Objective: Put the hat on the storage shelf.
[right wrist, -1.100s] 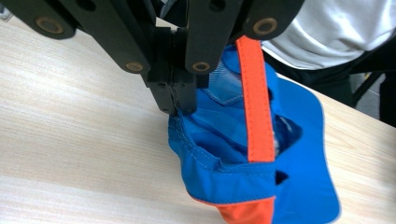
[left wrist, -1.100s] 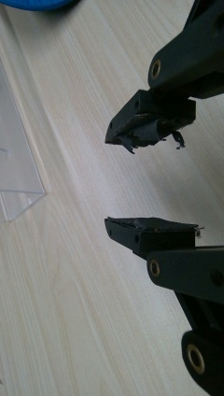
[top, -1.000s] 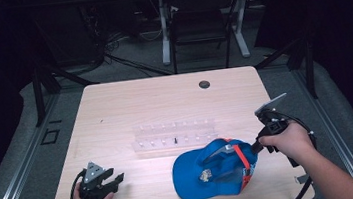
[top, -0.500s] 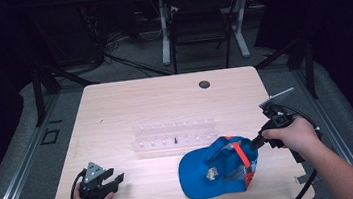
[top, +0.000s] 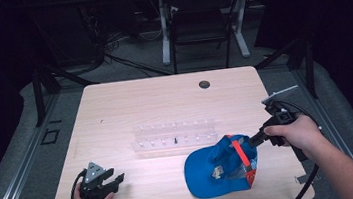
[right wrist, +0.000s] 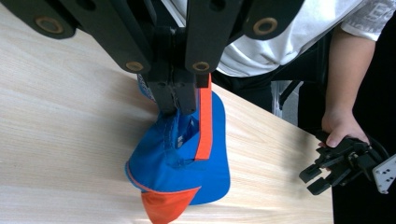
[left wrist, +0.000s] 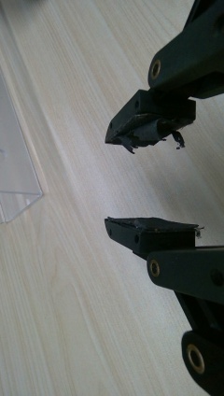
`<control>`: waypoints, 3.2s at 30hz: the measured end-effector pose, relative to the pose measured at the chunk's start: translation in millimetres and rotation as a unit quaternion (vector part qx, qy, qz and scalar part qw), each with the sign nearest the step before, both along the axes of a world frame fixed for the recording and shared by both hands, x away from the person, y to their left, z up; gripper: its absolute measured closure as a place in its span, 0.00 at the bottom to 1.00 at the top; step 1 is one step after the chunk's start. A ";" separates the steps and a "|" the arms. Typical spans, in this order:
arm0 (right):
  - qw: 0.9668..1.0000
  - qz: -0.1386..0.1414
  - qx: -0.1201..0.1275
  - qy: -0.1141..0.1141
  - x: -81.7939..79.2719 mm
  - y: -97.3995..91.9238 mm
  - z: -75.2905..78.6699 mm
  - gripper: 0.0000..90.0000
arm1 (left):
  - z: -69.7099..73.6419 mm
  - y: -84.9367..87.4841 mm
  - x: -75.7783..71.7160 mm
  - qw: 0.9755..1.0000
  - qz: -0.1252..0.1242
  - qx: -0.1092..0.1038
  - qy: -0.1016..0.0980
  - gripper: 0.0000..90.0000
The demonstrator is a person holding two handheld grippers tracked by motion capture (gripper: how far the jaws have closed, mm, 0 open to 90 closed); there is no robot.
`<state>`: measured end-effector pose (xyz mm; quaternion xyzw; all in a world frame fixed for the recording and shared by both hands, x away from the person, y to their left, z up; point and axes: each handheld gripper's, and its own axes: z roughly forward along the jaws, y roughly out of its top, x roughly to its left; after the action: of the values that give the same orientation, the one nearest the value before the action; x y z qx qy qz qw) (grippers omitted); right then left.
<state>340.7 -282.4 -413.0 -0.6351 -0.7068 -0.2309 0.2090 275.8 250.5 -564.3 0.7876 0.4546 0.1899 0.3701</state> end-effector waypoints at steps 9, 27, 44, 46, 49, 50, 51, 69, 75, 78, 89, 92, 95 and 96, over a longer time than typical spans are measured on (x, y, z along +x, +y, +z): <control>1.000 0.004 0.020 -0.005 -0.6 0.6 12.6 1.00 | -0.3 -0.1 -0.1 1.000 0.000 0.000 0.000 0.58; 0.993 0.019 0.104 -0.058 -3.8 7.0 51.6 1.00 | -1.4 -1.8 0.3 1.000 -0.001 0.001 0.000 0.58; 0.983 0.025 0.160 -0.088 -0.8 14.8 69.5 1.00 | -2.8 -4.1 0.1 1.000 -0.001 0.003 -0.002 0.58; 0.982 0.024 0.163 -0.089 -0.6 16.0 72.3 1.00 | -2.4 -3.9 0.1 1.000 -0.003 0.005 0.000 0.58; 0.981 0.024 0.166 -0.096 -0.4 17.3 77.0 1.00 | -2.6 -4.3 0.0 1.000 -0.005 0.005 0.000 0.58; 0.981 0.023 0.168 -0.099 -0.4 17.5 79.0 1.00 | -2.5 -4.3 0.0 1.000 -0.005 0.005 0.000 0.58; 0.980 0.023 0.170 -0.102 -0.3 17.7 81.0 1.00 | -2.5 -4.4 -0.1 1.000 -0.004 0.005 0.001 0.58; 0.964 0.019 0.214 -0.156 8.9 26.5 116.2 1.00 | -1.6 -12.7 -2.3 1.000 -0.019 -0.001 -0.002 0.57; 0.959 0.019 0.228 -0.166 18.1 42.8 123.6 1.00 | -0.5 -15.1 -3.2 1.000 -0.023 -0.001 -0.002 0.57; 0.958 0.024 0.230 -0.169 20.7 46.1 125.9 1.00 | 0.3 -15.4 -3.2 1.000 -0.026 -0.005 -0.003 0.57; 0.955 0.025 0.236 -0.176 32.8 65.3 129.2 1.00 | 22.9 -32.9 -5.3 0.997 -0.056 -0.046 -0.026 0.59; 0.955 0.028 0.237 -0.176 36.0 70.6 129.5 1.00 | 34.0 -43.6 -5.3 0.995 -0.070 -0.051 -0.045 0.60; 0.954 0.031 0.238 -0.179 38.6 76.8 131.7 1.00 | 41.8 -52.8 -3.7 0.995 -0.076 -0.052 -0.050 0.60; 0.954 0.031 0.238 -0.179 38.6 76.8 131.7 1.00 | 44.2 -55.5 -2.9 0.994 -0.080 -0.052 -0.051 0.60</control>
<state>379.3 -205.6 -281.3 -0.4925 -0.6767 -0.4960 0.2313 272.9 195.0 -520.0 0.7905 0.3804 0.1757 0.4468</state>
